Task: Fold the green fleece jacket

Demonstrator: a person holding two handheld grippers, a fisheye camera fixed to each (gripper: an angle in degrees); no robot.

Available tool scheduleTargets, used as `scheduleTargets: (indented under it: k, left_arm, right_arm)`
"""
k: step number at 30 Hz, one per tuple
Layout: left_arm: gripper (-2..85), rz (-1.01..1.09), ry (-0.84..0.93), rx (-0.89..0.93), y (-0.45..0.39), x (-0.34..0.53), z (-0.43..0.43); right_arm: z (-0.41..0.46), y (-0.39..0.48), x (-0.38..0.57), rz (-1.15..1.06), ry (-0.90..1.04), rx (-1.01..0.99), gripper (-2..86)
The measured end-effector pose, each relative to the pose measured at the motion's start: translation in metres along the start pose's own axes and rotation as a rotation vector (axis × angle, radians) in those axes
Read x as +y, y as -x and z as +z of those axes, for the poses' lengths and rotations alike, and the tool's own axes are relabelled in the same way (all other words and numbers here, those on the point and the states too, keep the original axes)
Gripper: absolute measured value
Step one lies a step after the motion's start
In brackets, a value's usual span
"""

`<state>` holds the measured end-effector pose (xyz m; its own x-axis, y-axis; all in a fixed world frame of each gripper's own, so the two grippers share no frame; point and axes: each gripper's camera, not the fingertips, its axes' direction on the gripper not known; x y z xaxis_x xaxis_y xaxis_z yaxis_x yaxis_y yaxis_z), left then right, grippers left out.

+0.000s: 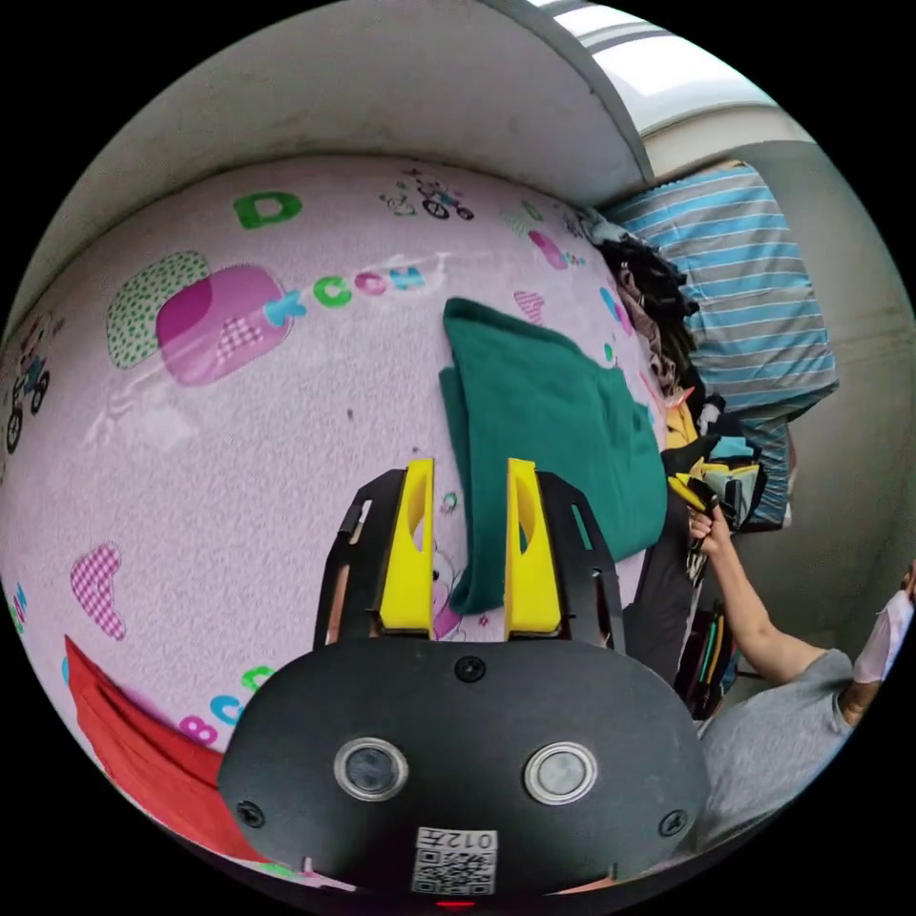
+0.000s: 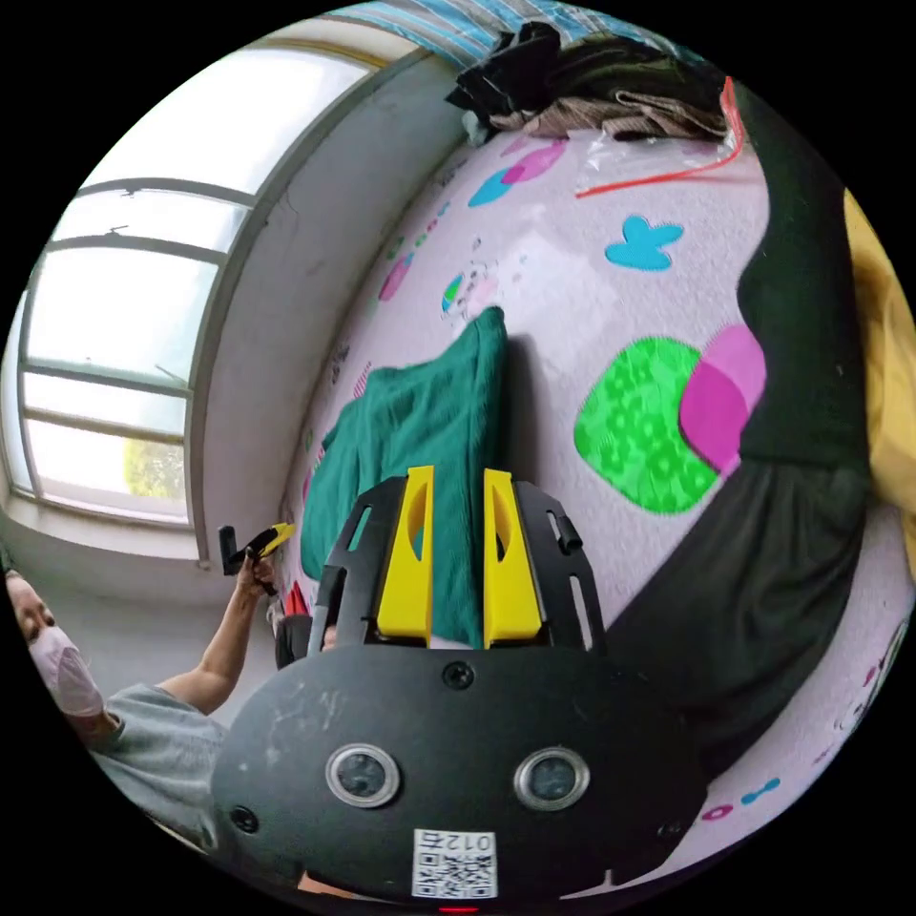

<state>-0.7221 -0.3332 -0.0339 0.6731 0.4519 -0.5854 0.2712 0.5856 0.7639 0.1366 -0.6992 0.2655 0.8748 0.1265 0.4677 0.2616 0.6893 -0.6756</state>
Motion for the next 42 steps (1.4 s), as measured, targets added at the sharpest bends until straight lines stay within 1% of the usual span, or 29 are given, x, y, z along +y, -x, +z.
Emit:
scheduleTargets:
  k: [2,4,7,9,11,13,14,16,17,19,21,23,26,28,31,34,36,39,42]
  left_arm:
    - [12.6,-0.026,0.036,0.045,0.007,0.006,0.008]
    - [12.9,-0.051,0.066,0.067,0.01,0.009,0.022]
    - [11.8,-0.054,0.096,0.073,0.005,0.003,0.04]
    - [9.2,-0.033,0.122,0.075,-0.002,-0.003,0.051]
    - [6.3,0.0,0.119,0.036,-0.016,-0.008,0.053]
    - [4.1,0.15,0.115,0.013,-0.042,-0.012,0.042]
    - [3.7,0.173,0.123,0.004,-0.044,-0.012,0.038]
    - [2.8,0.162,0.245,-0.085,-0.036,-0.01,0.041]
    - [2.8,0.161,0.28,-0.101,-0.033,-0.009,0.044]
    - [2.8,0.146,0.364,-0.153,-0.029,-0.008,0.059]
    - [3.2,0.145,0.386,-0.174,-0.03,-0.013,0.063]
    - [3.9,0.133,0.403,-0.142,-0.028,-0.018,0.063]
    - [5.6,0.094,0.335,-0.059,-0.017,-0.027,0.042]
    - [6.9,0.013,0.187,-0.005,0.0,-0.039,0.015]
    - [9.0,-0.098,0.064,0.049,0.021,-0.063,0.008]
    - [11.2,-0.176,0.049,0.108,0.032,-0.094,0.031]
    - [12.0,-0.194,0.047,0.109,0.033,-0.111,0.047]
    - [12.2,-0.195,0.053,0.051,0.028,-0.135,0.069]
    - [11.0,-0.187,0.111,0.01,0.025,-0.152,0.093]
  right_arm:
    - [0.001,-0.002,0.009,0.022,0.106,-0.001,9.5]
    - [0.005,-0.003,0.012,0.035,0.158,-0.013,10.5]
    - [0.009,0.001,0.01,0.046,0.154,-0.048,9.5]
    - [0.011,0.006,0.007,0.032,0.142,-0.061,6.6]
    - [0.008,0.019,0.0,-0.019,0.129,-0.047,3.0]
    - [-0.001,0.033,-0.003,-0.087,0.111,-0.047,1.7]
    - [-0.008,0.039,-0.005,-0.123,0.105,-0.028,1.1]
    - [-0.013,0.039,-0.009,-0.115,0.132,0.052,0.6]
    - [-0.011,0.035,-0.011,-0.1,0.173,0.074,0.5]
    - [0.0,0.03,-0.012,-0.049,0.244,0.048,0.6]
    - [0.008,0.031,-0.011,-0.039,0.27,0.061,1.0]
    - [0.005,0.037,-0.012,-0.044,0.269,0.06,2.5]
    - [-0.011,0.043,-0.018,-0.048,0.255,0.06,4.8]
    - [-0.025,0.045,-0.025,-0.058,0.211,0.065,5.4]
    - [-0.035,0.038,-0.049,-0.002,0.127,-0.01,7.1]
    - [-0.025,0.031,-0.079,0.077,0.063,-0.099,8.5]
    - [-0.016,0.03,-0.095,0.113,0.032,-0.142,9.4]
    - [0.003,0.035,-0.116,0.14,0.026,-0.141,10.8]
    - [0.027,0.039,-0.127,0.158,0.069,-0.131,11.6]
